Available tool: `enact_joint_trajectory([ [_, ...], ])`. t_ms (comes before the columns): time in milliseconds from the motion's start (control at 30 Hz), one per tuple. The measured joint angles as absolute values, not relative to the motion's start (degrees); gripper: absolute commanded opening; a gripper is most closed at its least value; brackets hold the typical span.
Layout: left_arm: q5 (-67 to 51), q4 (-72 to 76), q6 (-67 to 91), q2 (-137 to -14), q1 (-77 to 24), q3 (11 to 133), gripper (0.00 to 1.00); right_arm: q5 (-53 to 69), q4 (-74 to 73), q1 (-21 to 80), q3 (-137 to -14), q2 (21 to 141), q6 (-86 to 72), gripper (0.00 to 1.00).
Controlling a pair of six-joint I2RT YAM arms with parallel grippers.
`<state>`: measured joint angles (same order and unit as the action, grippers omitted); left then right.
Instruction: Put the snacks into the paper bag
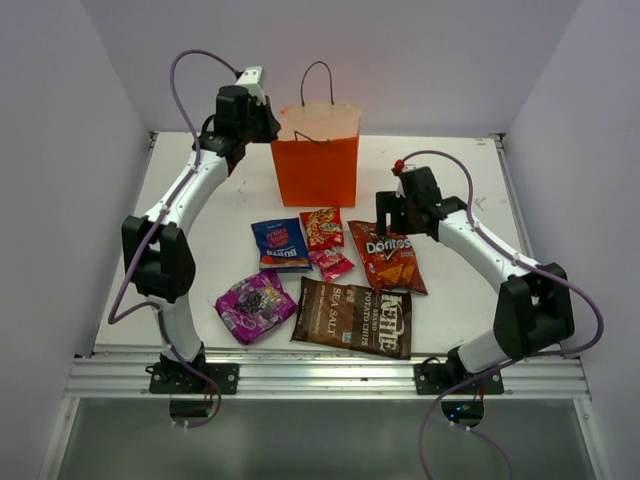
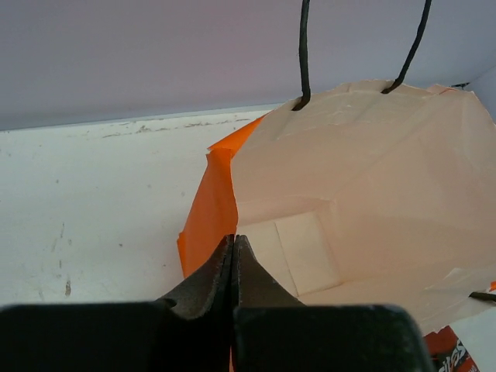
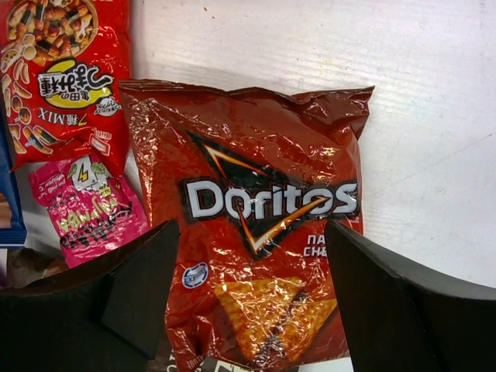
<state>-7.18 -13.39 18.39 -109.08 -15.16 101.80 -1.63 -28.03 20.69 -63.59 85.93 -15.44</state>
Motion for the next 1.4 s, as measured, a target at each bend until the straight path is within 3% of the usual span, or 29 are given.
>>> enact_joint_trajectory([
  [500,-5.93,-14.26,18.39,-109.12,-15.94,102.15,0.00,-1.98,-27.46,30.26,-63.64,93.34,-14.94,0.78],
  [1000,-5.78,-14.28,18.20,-109.06,-16.19,101.36,0.00,3.95,-31.46,44.91,-63.33,89.91,-10.81,0.80],
  [1400,-5.82,-14.22,17.32,-107.20,-16.21,98.13,0.00,4.64,-26.85,57.49,-63.79,99.74,-12.51,0.81],
])
